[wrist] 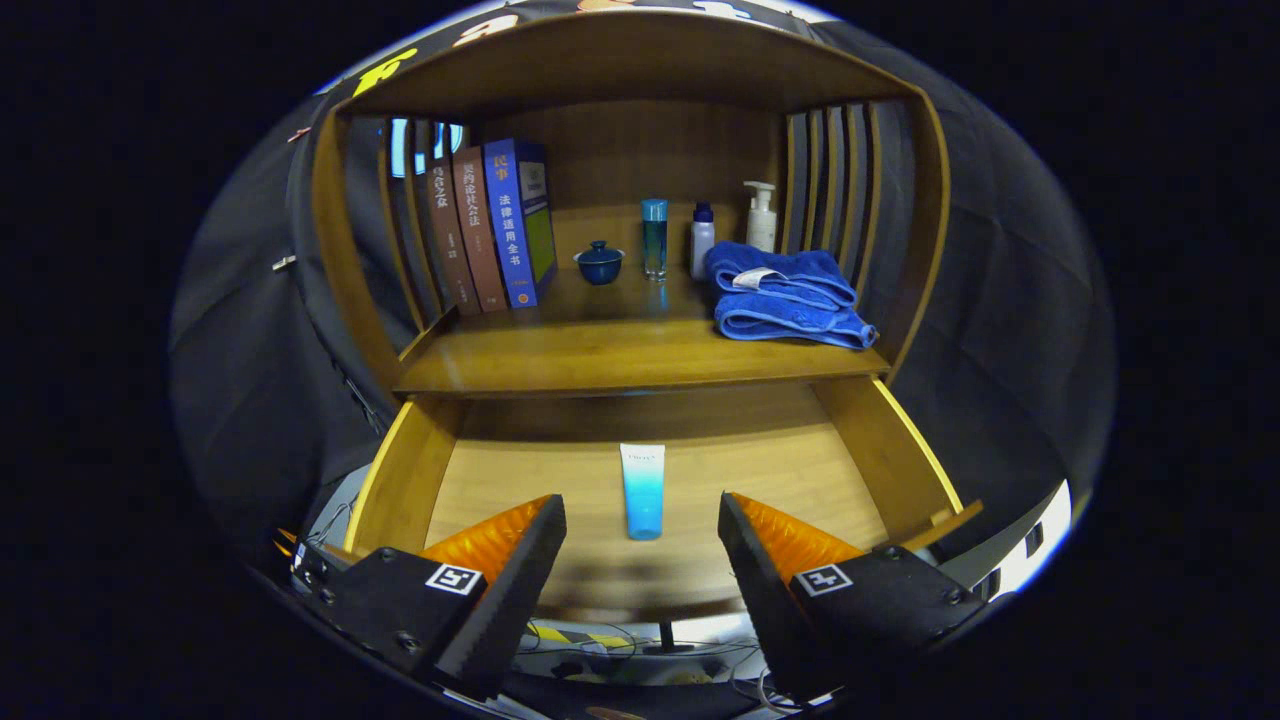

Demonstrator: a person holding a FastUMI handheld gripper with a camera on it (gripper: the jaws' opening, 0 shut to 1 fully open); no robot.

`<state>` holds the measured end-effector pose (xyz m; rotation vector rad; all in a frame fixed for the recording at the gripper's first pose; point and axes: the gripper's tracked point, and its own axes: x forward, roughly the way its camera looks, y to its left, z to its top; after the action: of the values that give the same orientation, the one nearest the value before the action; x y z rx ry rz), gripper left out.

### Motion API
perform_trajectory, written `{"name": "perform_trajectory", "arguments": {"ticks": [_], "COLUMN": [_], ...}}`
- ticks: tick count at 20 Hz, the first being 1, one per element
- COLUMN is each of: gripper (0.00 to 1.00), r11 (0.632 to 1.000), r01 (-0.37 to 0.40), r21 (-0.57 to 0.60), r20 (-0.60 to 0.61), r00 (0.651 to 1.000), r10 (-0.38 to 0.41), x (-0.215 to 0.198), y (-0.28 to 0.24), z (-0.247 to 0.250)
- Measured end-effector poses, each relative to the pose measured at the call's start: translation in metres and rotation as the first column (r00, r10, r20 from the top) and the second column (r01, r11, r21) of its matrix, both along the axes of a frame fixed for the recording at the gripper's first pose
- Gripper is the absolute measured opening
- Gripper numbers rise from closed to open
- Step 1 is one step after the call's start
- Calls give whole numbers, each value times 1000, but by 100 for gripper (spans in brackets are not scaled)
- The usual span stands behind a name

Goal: Pull open the drawer, take out the items inside it, and place them on the countertop above the cabinet.

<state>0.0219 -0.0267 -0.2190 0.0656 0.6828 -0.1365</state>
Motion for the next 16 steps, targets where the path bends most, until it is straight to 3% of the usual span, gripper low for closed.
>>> {"name": "perform_trajectory", "arguments": {"ticks": [4, 8, 16], "gripper": [97, 97, 96], "r11": [1000, 1000, 999], "r01": [8, -9, 33], "r21": [4, -10, 10], "r20": [-145, -292, -553], "r00": [989, 956, 833], "r10": [-7, 6, -22], "x": [39, 64, 58], "y": [-4, -7, -17], "z": [-36, -83, -146]}}
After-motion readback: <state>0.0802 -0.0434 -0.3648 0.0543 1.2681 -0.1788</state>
